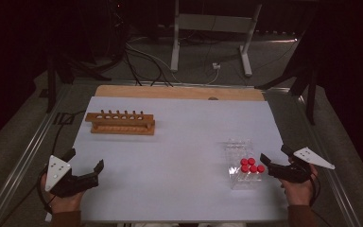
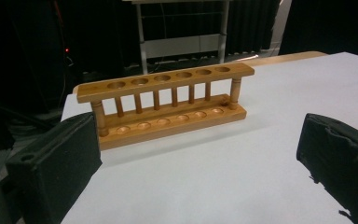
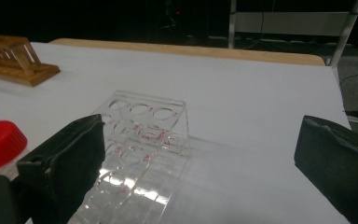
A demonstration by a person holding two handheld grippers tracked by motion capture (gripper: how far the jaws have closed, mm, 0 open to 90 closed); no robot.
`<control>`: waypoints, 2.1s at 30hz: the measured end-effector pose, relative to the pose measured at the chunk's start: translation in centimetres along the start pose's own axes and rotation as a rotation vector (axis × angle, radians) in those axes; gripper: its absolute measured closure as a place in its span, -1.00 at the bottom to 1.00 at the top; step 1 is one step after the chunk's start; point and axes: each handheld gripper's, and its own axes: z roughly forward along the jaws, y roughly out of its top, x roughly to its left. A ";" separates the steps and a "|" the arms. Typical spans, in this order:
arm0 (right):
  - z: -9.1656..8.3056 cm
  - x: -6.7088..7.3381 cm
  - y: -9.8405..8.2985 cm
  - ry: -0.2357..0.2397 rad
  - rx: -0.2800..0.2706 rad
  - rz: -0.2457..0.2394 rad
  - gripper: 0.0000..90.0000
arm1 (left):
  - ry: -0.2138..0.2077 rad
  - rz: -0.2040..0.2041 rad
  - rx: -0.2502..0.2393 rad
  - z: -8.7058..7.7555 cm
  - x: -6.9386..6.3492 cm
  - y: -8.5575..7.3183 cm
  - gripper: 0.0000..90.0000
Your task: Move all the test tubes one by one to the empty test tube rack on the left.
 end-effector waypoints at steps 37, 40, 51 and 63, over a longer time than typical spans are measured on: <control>-4.6 2.9 1.7 0.299 0.002 -0.087 -0.03 | 0.031 -0.061 0.025 -0.6 0.8 -0.8 -0.98; -4.6 2.9 1.0 0.318 0.022 -0.105 0.06 | 0.030 -0.058 0.028 -0.6 0.8 -0.8 -0.98; -3.9 2.8 -1.0 0.370 0.070 -0.152 0.41 | 0.030 -0.058 0.034 -0.4 0.8 -0.9 -0.98; -3.0 3.1 -1.8 0.328 0.114 -0.216 0.64 | 0.029 -0.054 0.037 -0.3 0.8 -0.9 -0.98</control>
